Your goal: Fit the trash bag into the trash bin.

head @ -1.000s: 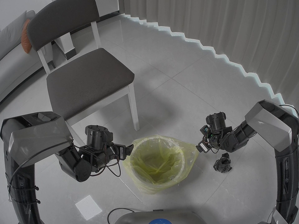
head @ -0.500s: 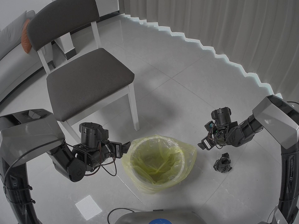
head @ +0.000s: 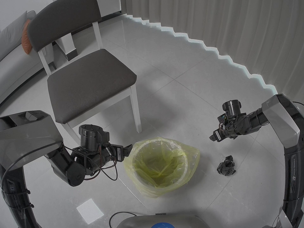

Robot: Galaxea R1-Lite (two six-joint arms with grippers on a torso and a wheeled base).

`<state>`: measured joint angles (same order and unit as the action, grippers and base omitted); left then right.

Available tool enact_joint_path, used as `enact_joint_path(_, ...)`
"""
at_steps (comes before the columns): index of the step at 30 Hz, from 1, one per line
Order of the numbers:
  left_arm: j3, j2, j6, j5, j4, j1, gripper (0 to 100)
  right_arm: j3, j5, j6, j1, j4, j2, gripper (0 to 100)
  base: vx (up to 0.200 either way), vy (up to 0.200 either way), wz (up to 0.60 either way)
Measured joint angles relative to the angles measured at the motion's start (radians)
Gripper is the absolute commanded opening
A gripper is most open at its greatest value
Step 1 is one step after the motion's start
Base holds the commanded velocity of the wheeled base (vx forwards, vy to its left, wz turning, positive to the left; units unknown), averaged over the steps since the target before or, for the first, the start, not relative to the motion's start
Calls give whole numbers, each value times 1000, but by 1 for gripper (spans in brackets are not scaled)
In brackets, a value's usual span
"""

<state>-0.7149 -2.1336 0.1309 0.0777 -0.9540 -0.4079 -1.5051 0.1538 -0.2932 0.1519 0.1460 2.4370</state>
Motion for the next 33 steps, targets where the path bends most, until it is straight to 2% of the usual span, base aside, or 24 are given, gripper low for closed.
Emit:
enact_joint_path(7, 22, 29, 0, -6, -1, -1, 100, -217, -5, 73, -28, -196, 93, 100, 0, 0, 0)
enact_joint_path(16, 57, 56, 0, -14, -16, 1, 100, -465, -11, 153, -73, -371, 249, 100, 0, 0, 0)
enact_joint_path(22, 94, 101, -1, -71, -22, -3, 100, -454, -46, 162, -93, -367, 277, 100, -200, 0, 0)
enact_joint_path(33, 124, 134, 0, -67, -73, -5, 100, -351, -50, 160, -100, -346, 226, 100, 0, 0, 0)
